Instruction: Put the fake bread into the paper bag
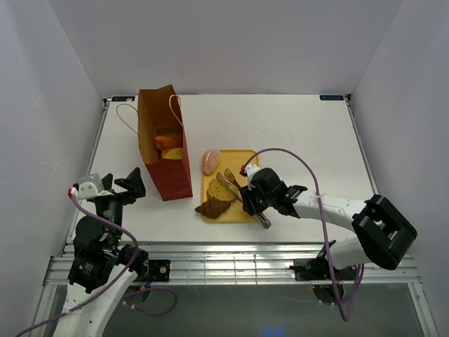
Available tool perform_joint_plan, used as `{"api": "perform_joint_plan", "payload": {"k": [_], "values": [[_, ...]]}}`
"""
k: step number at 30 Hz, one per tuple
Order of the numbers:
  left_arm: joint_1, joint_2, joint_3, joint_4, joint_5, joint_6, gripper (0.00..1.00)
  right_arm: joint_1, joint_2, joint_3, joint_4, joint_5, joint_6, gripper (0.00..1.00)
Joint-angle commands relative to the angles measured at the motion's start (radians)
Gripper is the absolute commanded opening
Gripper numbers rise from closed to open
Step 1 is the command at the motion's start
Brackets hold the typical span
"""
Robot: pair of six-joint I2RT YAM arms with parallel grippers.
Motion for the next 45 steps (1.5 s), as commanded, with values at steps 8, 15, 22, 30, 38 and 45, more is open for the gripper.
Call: {"api": "perform_joint_plan", "payload": {"k": [8,15,22,30,38,45], "values": [[-0.004,0.004,-0.012,-0.006,0.010,0.003,0.98,0.005,-0.176,0.126,-0.158,0.014,-0.049,0.49],[-0.004,0.004,-0.012,-0.006,0.005,0.001,0.98,0.011,-0.247,0.155,-0.224,-0.038,-0.070,0.49],[-0.004,0.010,-0.010,-0.009,0.002,0.003,0.98,0.038,-0.301,0.149,-0.261,-0.075,-0.084,0.46],[-0.004,0.015,-0.010,-0.009,-0.004,0.003,0.98,0.105,-0.371,0.144,-0.321,-0.101,-0.101,0.46],[-0.004,0.015,-0.010,-0.009,-0.007,0.003,0.98,0.182,-0.336,0.170,-0.428,0.018,-0.100,0.46],[-0.004,0.024,-0.009,-0.009,-0.002,0.004,0.98,0.237,-0.330,0.158,-0.449,0.081,-0.054,0.47]]}}
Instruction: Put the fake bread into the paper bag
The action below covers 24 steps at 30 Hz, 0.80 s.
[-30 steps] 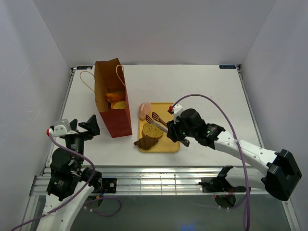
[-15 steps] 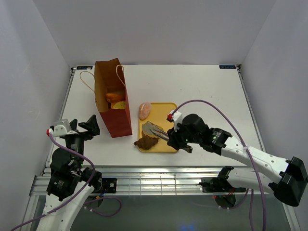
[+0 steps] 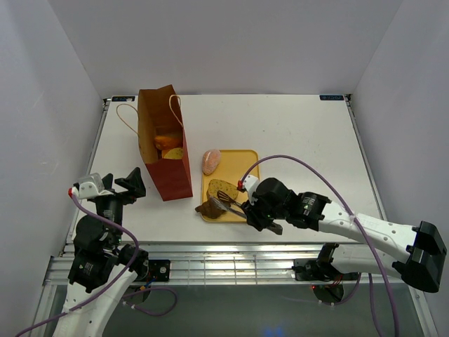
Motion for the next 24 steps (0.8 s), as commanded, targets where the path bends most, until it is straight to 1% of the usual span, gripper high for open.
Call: {"api": "perform_joint_plan", "payload": {"k": [1,10,20,24], "values": [[-0.004,0.021,-0.009,-0.009,-0.001,0.004,0.98,0.019,-0.008,0.034,-0.003,0.049,0.025,0.47],[-0.004,0.018,-0.007,-0.009,-0.003,0.004,0.98,0.030,0.002,0.044,0.056,0.011,0.051,0.47],[-0.004,0.007,-0.010,-0.010,-0.003,0.003,0.98,0.054,0.047,0.055,0.085,0.003,0.069,0.46],[-0.004,0.004,-0.010,-0.010,-0.001,0.003,0.98,0.064,0.067,0.074,0.079,0.000,0.069,0.43]]}}
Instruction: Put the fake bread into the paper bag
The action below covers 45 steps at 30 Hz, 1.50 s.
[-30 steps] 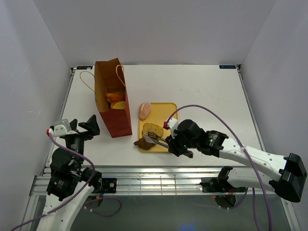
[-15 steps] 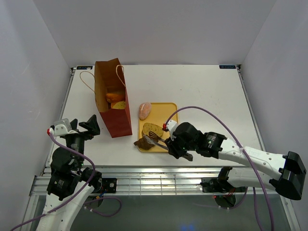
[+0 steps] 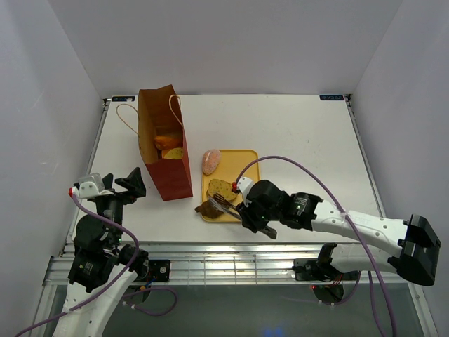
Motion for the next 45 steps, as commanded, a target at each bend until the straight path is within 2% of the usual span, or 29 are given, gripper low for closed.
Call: {"api": "perform_joint_plan", "payload": {"k": [1,10,24,45], "values": [[-0.003,0.000,-0.010,-0.010,-0.002,0.003,0.98,0.014,0.014,0.071,0.042,-0.008,0.007,0.43],[-0.003,-0.005,-0.010,-0.010,0.000,0.003,0.98,0.018,0.035,0.108,-0.014,0.018,0.019,0.35],[-0.003,-0.006,-0.010,-0.008,-0.002,0.003,0.98,0.019,0.058,0.203,-0.129,0.040,0.039,0.10],[-0.003,-0.005,-0.010,-0.011,-0.005,0.003,0.98,0.018,-0.028,0.303,-0.172,0.043,0.066,0.08]]}}
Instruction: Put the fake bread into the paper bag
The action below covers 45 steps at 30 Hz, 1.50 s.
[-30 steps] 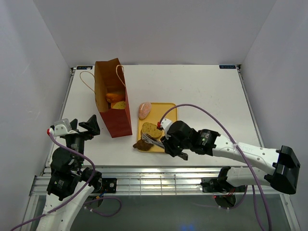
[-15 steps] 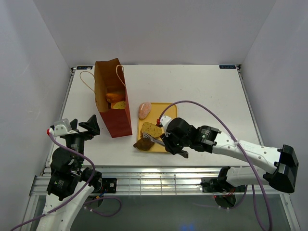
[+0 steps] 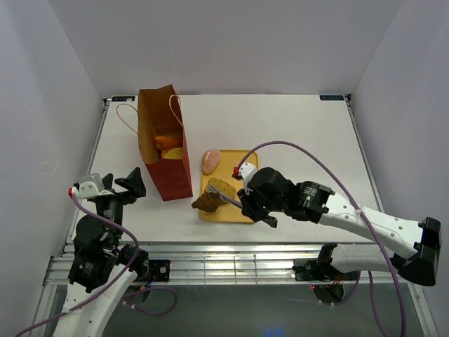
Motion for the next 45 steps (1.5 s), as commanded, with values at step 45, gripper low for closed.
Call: {"api": "perform_joint_plan", "payload": {"k": [45], "values": [[-0.003,0.002,-0.010,-0.010,-0.007,0.001,0.98,0.005,-0.039,-0.122,0.299,-0.190,0.054,0.47]]}}
